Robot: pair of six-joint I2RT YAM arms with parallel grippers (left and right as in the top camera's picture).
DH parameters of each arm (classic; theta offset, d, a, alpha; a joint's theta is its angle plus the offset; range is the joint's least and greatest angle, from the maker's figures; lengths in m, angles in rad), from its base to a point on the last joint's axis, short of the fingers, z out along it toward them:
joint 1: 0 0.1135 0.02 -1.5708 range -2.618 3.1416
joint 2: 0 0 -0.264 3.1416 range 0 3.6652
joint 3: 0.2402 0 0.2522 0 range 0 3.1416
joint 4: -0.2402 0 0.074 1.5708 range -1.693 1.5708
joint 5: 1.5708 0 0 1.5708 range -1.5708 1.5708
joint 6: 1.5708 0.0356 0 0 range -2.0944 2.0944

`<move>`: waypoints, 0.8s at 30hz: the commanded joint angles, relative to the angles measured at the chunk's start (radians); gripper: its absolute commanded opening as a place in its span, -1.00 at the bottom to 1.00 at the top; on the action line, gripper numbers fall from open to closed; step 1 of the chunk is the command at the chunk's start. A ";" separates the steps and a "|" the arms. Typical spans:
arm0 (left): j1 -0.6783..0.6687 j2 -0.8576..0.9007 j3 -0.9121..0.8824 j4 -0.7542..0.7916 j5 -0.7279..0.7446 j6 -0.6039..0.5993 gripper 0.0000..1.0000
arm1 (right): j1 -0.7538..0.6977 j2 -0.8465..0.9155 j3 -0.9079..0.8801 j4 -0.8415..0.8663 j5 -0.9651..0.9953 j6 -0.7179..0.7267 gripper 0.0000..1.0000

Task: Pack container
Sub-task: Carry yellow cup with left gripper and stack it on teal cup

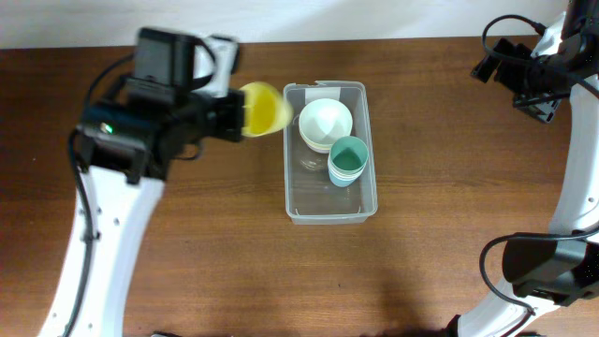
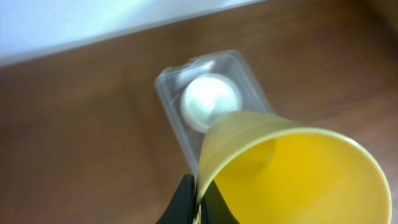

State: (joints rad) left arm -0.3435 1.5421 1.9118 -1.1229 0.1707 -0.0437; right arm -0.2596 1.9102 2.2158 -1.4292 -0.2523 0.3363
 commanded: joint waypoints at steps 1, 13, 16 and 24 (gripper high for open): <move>-0.088 0.008 0.011 0.040 -0.059 0.085 -0.99 | -0.003 0.000 0.008 0.000 0.002 -0.002 0.98; -0.236 0.328 0.013 0.122 -0.029 0.200 -0.99 | -0.003 0.000 0.008 0.000 0.002 -0.002 0.98; -0.248 0.378 0.014 0.129 -0.029 0.205 -0.99 | -0.003 0.000 0.008 0.000 0.002 -0.002 0.98; -0.254 0.449 0.014 0.139 -0.029 0.211 -0.84 | -0.003 0.000 0.008 0.000 0.002 -0.002 0.98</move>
State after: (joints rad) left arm -0.5945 1.9705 1.9152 -0.9886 0.1310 0.1425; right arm -0.2596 1.9102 2.2158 -1.4296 -0.2523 0.3359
